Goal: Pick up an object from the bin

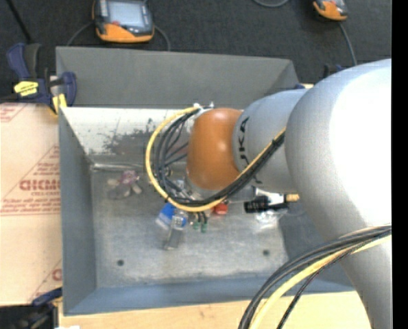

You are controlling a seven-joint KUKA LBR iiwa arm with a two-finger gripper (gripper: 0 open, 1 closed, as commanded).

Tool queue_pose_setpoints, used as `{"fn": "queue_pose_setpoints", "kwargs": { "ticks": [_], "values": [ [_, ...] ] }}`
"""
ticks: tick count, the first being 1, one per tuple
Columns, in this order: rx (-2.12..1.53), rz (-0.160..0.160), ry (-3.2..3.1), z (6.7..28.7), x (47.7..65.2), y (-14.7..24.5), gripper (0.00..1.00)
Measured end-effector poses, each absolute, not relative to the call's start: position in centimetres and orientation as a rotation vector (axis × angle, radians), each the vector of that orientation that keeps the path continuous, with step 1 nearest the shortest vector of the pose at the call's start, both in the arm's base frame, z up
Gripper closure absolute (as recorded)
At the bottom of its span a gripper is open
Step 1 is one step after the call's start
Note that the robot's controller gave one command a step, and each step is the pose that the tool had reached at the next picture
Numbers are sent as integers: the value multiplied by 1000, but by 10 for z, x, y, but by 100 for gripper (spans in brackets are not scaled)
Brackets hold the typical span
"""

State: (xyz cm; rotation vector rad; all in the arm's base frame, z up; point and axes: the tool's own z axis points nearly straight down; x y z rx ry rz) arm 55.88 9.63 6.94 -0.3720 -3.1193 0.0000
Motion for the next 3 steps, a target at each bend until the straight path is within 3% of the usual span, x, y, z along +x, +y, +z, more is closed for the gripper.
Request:
{"fn": "queue_pose_setpoints", "kwargs": {
  "ticks": [1,2,3],
  "values": [
    [-372,0,-3121,70,560,96,0],
    [-372,-1,-3122,70,560,96,100],
    [-371,-4,-3127,129,562,95,100]
  ]
}}
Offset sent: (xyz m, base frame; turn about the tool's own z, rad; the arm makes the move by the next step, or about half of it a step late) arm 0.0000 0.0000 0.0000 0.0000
